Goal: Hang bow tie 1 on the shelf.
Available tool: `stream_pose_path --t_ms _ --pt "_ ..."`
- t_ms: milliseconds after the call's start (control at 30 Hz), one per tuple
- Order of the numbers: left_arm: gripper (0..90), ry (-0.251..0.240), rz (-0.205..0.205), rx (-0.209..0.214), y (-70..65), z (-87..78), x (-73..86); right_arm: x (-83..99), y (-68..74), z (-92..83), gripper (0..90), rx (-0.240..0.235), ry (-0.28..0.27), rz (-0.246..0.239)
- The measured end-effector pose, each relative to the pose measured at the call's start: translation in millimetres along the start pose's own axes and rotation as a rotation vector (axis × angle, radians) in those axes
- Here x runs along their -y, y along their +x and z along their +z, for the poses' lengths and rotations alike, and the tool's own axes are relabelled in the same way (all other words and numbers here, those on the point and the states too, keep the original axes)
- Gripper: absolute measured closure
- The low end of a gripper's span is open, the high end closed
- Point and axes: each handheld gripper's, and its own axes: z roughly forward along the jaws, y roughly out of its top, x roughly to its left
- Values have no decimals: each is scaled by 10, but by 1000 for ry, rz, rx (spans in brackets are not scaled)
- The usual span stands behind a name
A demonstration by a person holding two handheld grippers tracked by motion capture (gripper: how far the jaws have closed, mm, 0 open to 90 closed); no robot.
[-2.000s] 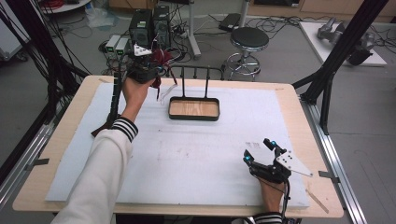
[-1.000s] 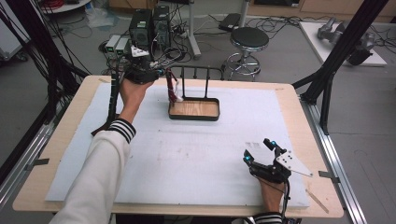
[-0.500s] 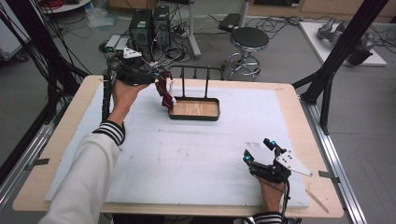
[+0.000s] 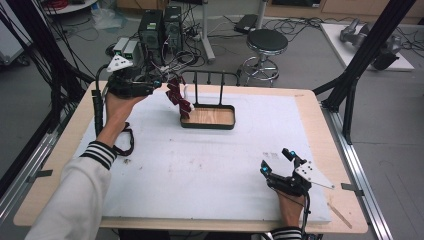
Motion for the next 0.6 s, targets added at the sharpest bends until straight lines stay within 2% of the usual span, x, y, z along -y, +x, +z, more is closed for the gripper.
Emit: stream_pose_path --t_ms 100,133,333,500,533,600 --pt "172 -7 6 10 0 -68 21 0 0 0 103 0 1 1" --pt "172 -27 10 25 -1 -152 46 -1 1 1 103 0 3 4" --pt "172 -52 23 57 -16 -402 163 0 4 0 103 1 2 1" --pt "172 -94 46 91 -112 -640 305 1 6 -2 103 0 3 3" --pt "172 -94 46 91 -112 -640 305 1 6 -2 103 0 3 3" --pt "172 -111 62 118 -166 -756 350 0 1 0 103 1 -3 -10"
